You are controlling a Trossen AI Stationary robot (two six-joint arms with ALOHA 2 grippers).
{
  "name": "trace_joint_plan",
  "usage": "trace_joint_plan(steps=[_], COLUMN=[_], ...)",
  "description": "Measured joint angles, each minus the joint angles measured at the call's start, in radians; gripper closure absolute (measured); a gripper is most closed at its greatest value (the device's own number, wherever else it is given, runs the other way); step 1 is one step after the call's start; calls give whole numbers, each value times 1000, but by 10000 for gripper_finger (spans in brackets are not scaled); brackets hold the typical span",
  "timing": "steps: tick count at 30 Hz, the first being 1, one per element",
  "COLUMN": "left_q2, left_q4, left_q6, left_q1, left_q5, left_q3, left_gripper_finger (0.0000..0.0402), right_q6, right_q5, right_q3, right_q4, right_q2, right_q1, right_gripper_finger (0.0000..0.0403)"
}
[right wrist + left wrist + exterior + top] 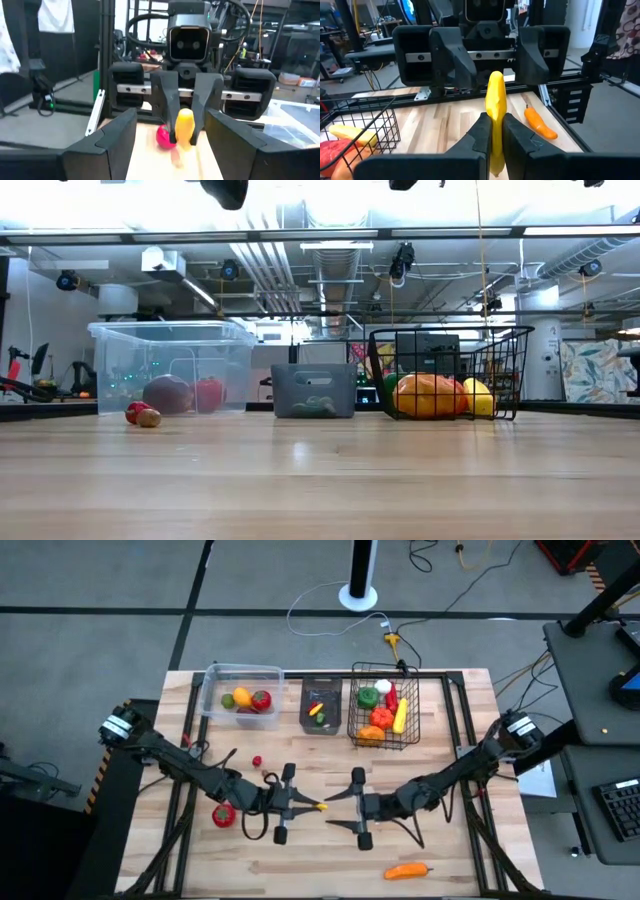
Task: Sort produce into baskets
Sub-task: Put the yellow corn into the black bin
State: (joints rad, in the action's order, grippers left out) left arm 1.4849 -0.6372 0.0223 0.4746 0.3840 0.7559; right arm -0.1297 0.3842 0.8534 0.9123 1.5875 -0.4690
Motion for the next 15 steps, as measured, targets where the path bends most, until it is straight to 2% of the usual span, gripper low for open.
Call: trace_joint_plan(steps=[15], left_q2=[0], left_q4=[-21], left_q6=[0], left_q1=[0], left_q5=[-1], left_q3=[0], left_gripper_finger=[391], right_q6=[-1], right_q5=[0], right_q3=[10], right_q4=[6], right_q2=[1], right_q1=[18], right_gripper_finger=[179])
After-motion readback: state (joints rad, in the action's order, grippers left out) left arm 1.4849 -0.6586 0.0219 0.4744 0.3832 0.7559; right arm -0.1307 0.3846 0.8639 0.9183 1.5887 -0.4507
